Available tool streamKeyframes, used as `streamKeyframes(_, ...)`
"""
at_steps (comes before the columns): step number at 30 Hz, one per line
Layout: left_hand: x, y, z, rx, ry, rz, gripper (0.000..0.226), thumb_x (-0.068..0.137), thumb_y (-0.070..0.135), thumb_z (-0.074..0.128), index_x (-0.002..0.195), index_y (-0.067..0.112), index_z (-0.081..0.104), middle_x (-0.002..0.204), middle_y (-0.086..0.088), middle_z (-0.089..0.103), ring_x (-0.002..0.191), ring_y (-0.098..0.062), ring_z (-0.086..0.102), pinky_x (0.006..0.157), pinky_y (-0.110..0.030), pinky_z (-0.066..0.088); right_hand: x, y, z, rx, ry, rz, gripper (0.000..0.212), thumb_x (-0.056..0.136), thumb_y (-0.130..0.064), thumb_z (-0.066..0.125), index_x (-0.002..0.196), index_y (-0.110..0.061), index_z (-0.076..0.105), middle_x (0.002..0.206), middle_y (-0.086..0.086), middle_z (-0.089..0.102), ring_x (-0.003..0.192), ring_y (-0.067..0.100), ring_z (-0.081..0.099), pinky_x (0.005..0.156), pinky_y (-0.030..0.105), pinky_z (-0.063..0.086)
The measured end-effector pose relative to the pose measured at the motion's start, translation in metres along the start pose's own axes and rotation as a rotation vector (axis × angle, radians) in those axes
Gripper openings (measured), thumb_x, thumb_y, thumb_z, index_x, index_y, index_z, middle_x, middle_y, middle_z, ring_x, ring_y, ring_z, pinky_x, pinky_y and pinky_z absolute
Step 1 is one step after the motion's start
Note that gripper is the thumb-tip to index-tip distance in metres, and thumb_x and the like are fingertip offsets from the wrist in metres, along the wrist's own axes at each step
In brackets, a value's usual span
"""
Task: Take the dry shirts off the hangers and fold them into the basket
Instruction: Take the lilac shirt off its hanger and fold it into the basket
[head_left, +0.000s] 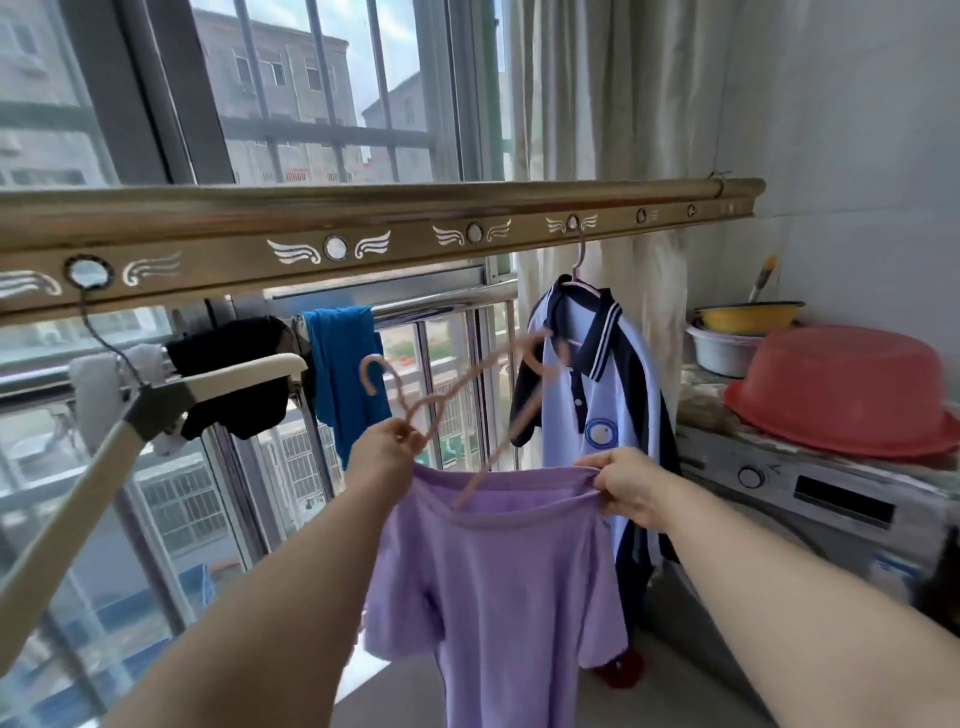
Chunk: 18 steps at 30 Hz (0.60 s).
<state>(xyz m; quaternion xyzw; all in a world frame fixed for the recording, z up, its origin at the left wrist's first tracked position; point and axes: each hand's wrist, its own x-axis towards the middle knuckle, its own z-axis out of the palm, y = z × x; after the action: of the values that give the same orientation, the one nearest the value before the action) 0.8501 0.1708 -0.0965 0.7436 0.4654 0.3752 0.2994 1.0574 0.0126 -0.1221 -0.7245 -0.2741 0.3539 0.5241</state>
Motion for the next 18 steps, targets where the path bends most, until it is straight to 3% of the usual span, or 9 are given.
streamKeyframes(5,-0.015,0.056,0.016,-0.08,-0.085,0.238,0.015,0.095,0.016,0.055,0.101,0.014,0.069,0.096,-0.003,0.071,0.086,-0.018,0.063,0.078,-0.031,0.05,0.005,-0.008,0.025,-0.351,0.139,-0.14,0.01,0.079,-0.017,0.06,0.083,-0.016,0.069,0.09,0.003,0.062,0.091,0.021,0.053,0.065,0.019,0.036)
streamKeyframes(8,-0.015,0.081,0.004,-0.052,0.089,0.364,0.019,0.097,0.021,0.052,0.104,0.016,0.069,0.098,-0.001,0.072,0.089,-0.018,0.065,0.079,-0.037,0.054,0.004,-0.013,0.029,-0.398,0.197,-0.171,0.015,0.088,-0.011,0.051,0.083,-0.017,0.064,0.086,0.005,0.061,0.08,0.021,0.054,0.063,0.025,0.041)
streamKeyframes(10,-0.011,0.091,-0.01,-0.004,0.181,0.387,0.019,0.097,0.021,0.05,0.105,0.019,0.068,0.095,0.003,0.07,0.084,-0.016,0.064,0.074,-0.034,0.054,0.002,-0.015,0.032,-0.472,0.225,-0.237,0.022,0.09,-0.01,0.046,0.093,-0.015,0.067,0.094,0.006,0.064,0.087,0.024,0.057,0.067,0.026,0.04)
streamKeyframes(13,-0.002,0.095,-0.029,0.012,0.276,0.369,0.02,0.097,0.021,0.05,0.102,0.022,0.069,0.091,0.002,0.07,0.079,-0.018,0.063,0.067,-0.034,0.05,-0.001,-0.022,0.039,-0.488,0.242,-0.31,0.025,0.091,-0.013,0.047,0.096,-0.014,0.071,0.098,0.006,0.069,0.094,0.027,0.061,0.069,0.025,0.04)
streamKeyframes(18,0.007,0.088,-0.051,-0.028,0.345,0.294,0.021,0.097,0.026,0.048,0.093,0.023,0.068,0.079,0.001,0.065,0.071,-0.022,0.058,0.057,-0.027,0.034,0.003,-0.044,0.052,-0.447,0.234,-0.354,0.024,0.091,-0.013,0.046,0.1,-0.009,0.068,0.101,0.008,0.069,0.085,0.023,0.058,0.068,0.026,0.04)
